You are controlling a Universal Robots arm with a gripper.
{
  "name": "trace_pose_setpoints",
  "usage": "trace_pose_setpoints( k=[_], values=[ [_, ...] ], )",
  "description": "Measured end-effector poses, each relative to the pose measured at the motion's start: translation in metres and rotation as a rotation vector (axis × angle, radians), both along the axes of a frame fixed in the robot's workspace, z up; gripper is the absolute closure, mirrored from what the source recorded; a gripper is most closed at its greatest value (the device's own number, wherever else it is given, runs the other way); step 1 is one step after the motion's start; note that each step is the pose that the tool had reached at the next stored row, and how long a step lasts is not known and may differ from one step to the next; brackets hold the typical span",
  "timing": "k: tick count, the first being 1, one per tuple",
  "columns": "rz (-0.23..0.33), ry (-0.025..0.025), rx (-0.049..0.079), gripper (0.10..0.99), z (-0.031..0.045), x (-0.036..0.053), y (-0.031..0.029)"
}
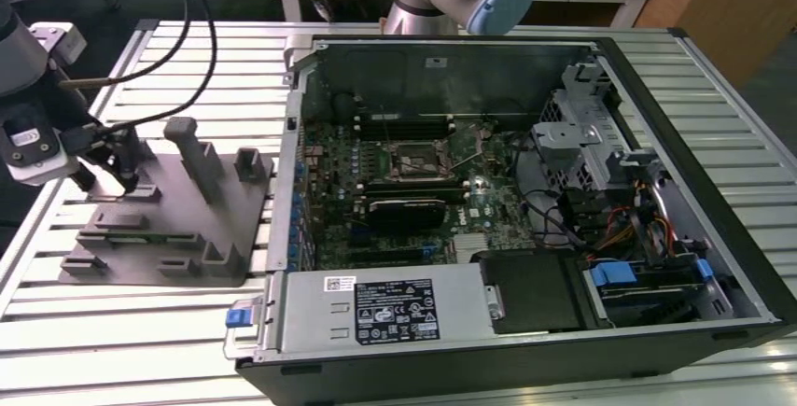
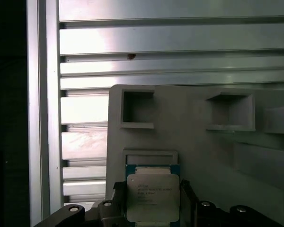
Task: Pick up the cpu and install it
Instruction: 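Pick up the cpu and move it towards the insertion slot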
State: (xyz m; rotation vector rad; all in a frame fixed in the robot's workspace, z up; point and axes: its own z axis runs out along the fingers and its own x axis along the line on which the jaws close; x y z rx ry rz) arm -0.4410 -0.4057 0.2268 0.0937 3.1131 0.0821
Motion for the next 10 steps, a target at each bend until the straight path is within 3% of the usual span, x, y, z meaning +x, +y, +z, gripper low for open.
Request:
trace_pose_setpoints(
  k=[10],
  values=[
    [0.0, -0.0048, 0.0, 0.545, 0.0269, 0.0, 0.0]
  ],
)
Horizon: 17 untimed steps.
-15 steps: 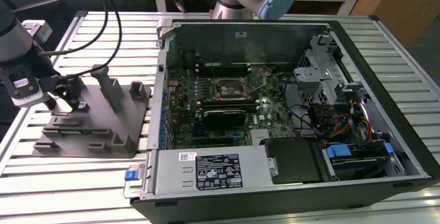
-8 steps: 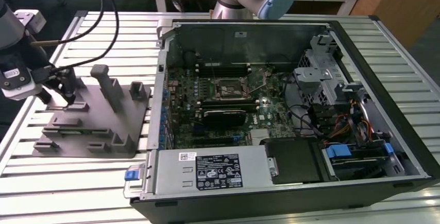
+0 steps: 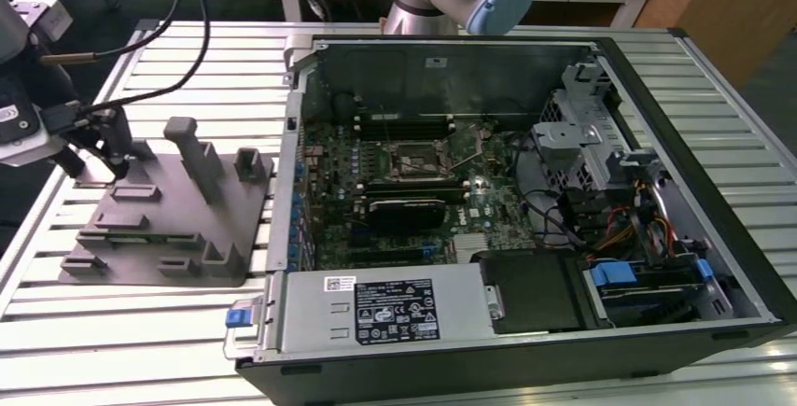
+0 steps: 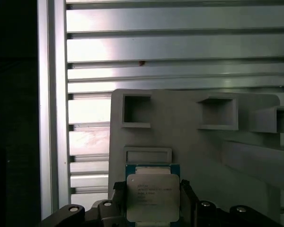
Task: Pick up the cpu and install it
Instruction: 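Pick up the cpu and move it towards the insertion slot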
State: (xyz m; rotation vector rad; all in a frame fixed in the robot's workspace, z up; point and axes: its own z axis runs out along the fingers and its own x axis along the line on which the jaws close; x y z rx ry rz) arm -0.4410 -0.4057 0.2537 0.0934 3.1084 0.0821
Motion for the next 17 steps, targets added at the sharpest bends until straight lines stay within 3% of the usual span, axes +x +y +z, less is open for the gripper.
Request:
trace_pose_setpoints(
  k=[5, 17],
  values=[
    [0.0, -0.0037, 0.0, 0.545, 0.0174, 0.0, 0.0],
    [0.0, -0.0113, 0.0, 0.545, 0.0479, 0.0, 0.0]
  ],
)
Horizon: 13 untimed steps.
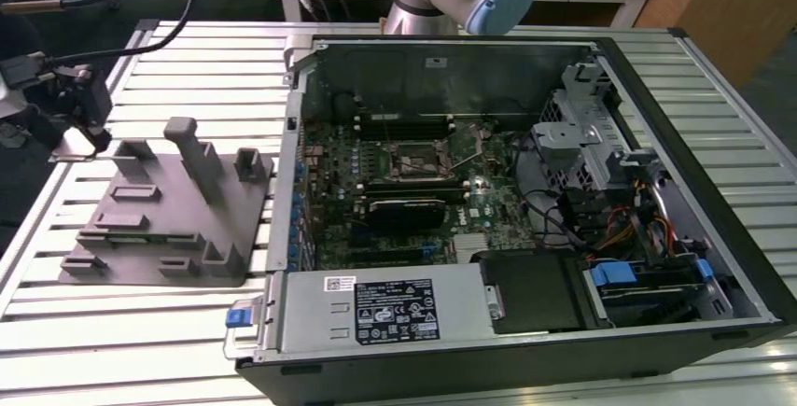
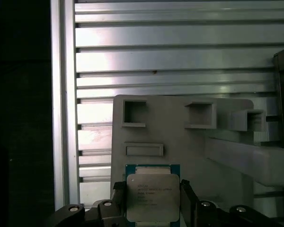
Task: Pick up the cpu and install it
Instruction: 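Pick up the cpu and move it towards the insertion slot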
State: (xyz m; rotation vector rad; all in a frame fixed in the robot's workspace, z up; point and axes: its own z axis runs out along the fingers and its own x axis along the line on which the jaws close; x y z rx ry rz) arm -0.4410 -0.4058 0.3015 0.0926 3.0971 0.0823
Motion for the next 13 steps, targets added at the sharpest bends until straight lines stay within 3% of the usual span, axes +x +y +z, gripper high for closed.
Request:
trace_pose_setpoints(
  k=[13],
  values=[
    [0.0, -0.0083, 0.0, 0.545, 0.0412, 0.0, 0.0]
  ],
)
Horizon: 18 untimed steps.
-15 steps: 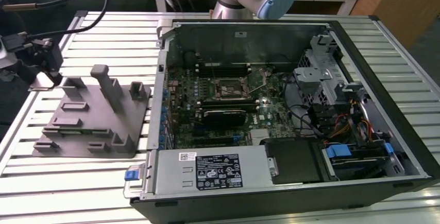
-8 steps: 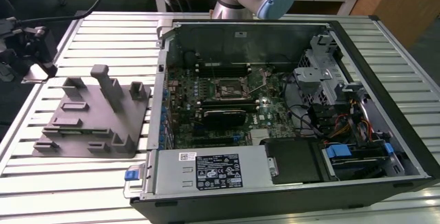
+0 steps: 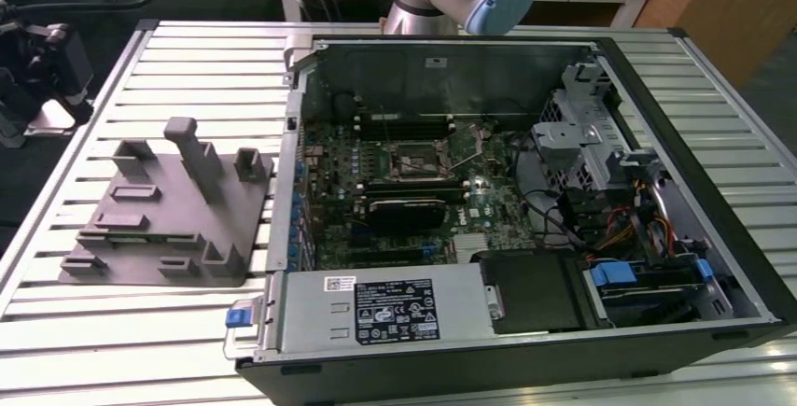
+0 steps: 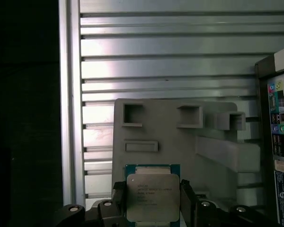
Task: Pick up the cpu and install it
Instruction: 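Pick up the cpu and move it towards the insertion slot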
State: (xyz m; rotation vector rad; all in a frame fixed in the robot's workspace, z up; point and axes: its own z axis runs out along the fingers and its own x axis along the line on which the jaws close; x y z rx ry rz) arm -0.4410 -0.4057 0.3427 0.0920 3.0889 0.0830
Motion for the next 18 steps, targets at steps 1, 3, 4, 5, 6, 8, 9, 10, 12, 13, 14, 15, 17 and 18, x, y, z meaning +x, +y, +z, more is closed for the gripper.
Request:
trace_pose_setpoints(
  k=[1, 3, 4, 5, 6, 8, 9, 10, 12, 13, 14, 15, 17, 18],
  values=[
    [0.0, -0.0008, 0.0, 0.545, 0.0031, 0.0, 0.0],
    [0.0, -0.0025, 0.0, 0.545, 0.0092, 0.0, 0.0],
    [0.0, -0.0035, 0.0, 0.545, 0.0121, 0.0, 0.0],
    [0.0, -0.0043, 0.0, 0.545, 0.0149, 0.0, 0.0],
    [0.0, -0.0052, 0.0, 0.545, 0.018, 0.0, 0.0],
    [0.0, -0.0072, 0.0, 0.545, 0.0234, 0.0, 0.0],
    [0.0, -0.0082, 0.0, 0.545, 0.0261, 0.0, 0.0],
    [0.0, -0.0091, 0.0, 0.545, 0.0288, 0.0, 0.0],
    [0.0, -0.0107, 0.0, 0.545, 0.0343, 0.0, 0.0],
    [0.0, -0.0118, 0.0, 0.545, 0.0373, 0.0, 0.0],
    [0.0, -0.0125, 0.0, 0.545, 0.04, 0.0, 0.0],
    [0.0, -0.0134, 0.0, 0.545, 0.0428, 0.0, 0.0],
    [0.0, -0.0151, 0.001, 0.545, 0.0485, 0.0, 0.0],
    [0.0, -0.016, 0.001, 0.545, 0.0512, 0.0, 0.0]
  ],
)
